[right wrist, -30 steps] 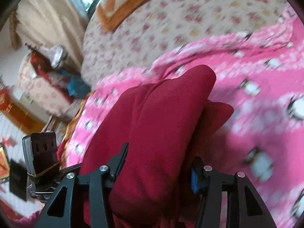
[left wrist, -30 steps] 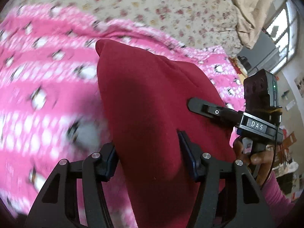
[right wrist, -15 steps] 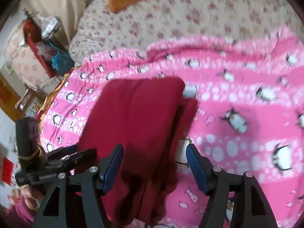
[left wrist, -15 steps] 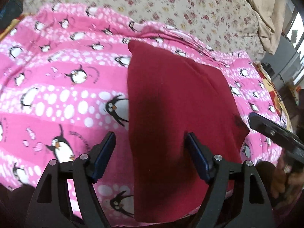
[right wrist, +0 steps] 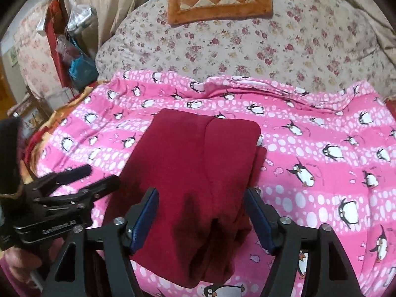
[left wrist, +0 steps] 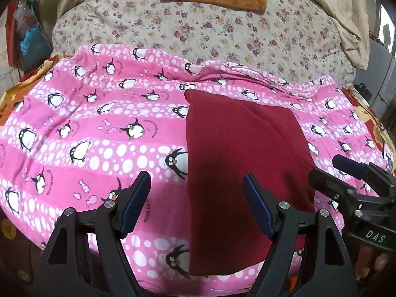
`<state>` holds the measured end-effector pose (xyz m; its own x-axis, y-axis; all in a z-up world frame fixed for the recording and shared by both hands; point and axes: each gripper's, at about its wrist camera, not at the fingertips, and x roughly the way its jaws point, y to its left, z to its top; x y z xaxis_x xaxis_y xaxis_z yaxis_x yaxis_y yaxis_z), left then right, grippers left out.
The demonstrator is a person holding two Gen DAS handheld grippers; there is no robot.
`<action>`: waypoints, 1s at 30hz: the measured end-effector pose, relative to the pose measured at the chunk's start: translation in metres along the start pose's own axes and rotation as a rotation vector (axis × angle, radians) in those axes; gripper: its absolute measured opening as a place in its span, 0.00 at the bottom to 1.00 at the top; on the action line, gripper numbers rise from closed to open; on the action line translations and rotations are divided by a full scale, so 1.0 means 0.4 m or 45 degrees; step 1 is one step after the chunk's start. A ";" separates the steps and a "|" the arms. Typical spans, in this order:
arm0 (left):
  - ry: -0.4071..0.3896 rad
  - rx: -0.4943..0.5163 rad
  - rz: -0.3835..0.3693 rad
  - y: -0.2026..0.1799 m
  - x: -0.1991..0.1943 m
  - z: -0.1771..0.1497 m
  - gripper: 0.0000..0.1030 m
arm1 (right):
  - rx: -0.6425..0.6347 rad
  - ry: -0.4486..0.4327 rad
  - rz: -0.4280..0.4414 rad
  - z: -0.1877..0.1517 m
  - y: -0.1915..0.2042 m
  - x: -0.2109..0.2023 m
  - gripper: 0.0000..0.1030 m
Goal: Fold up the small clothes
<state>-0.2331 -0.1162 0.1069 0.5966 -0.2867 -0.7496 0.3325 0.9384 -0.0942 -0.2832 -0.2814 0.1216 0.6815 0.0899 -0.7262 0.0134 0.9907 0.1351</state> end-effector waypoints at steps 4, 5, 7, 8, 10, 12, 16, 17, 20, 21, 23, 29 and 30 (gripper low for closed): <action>0.006 -0.019 0.008 0.004 -0.001 -0.005 0.75 | -0.019 -0.017 -0.057 -0.004 0.022 -0.005 0.76; 0.001 -0.021 0.014 0.003 -0.003 -0.006 0.75 | -0.022 -0.017 -0.061 -0.004 0.025 -0.004 0.78; -0.004 -0.021 0.017 0.002 -0.005 -0.008 0.75 | -0.024 -0.017 -0.072 -0.004 0.032 -0.003 0.79; -0.007 -0.021 0.021 0.002 -0.007 -0.009 0.75 | -0.023 -0.018 -0.075 -0.004 0.035 -0.002 0.79; -0.015 -0.020 0.033 0.003 -0.008 -0.010 0.75 | -0.013 -0.019 -0.077 -0.004 0.036 0.001 0.80; -0.017 -0.022 0.038 0.005 -0.007 -0.010 0.75 | -0.001 -0.013 -0.080 -0.002 0.037 0.006 0.80; -0.011 -0.037 0.036 0.008 -0.001 -0.011 0.75 | 0.018 -0.009 -0.088 0.000 0.036 0.011 0.80; -0.006 -0.040 0.035 0.009 0.001 -0.011 0.75 | 0.019 -0.009 -0.089 0.000 0.036 0.012 0.80; -0.007 -0.039 0.038 0.008 0.002 -0.011 0.75 | 0.017 -0.009 -0.092 0.002 0.034 0.014 0.80; -0.010 -0.037 0.043 0.008 0.003 -0.010 0.75 | 0.020 -0.010 -0.093 0.004 0.034 0.016 0.80; -0.014 -0.034 0.046 0.008 0.003 -0.010 0.75 | 0.022 -0.008 -0.089 0.005 0.033 0.019 0.80; -0.015 -0.027 0.047 0.008 0.007 -0.010 0.75 | 0.021 0.014 -0.088 0.003 0.037 0.032 0.80; -0.015 -0.026 0.049 0.008 0.007 -0.010 0.75 | 0.021 0.015 -0.092 0.002 0.040 0.034 0.80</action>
<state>-0.2335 -0.1134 0.1019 0.6171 -0.2527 -0.7452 0.2942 0.9524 -0.0794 -0.2733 -0.2645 0.1144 0.6695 0.0199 -0.7426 0.0742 0.9928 0.0935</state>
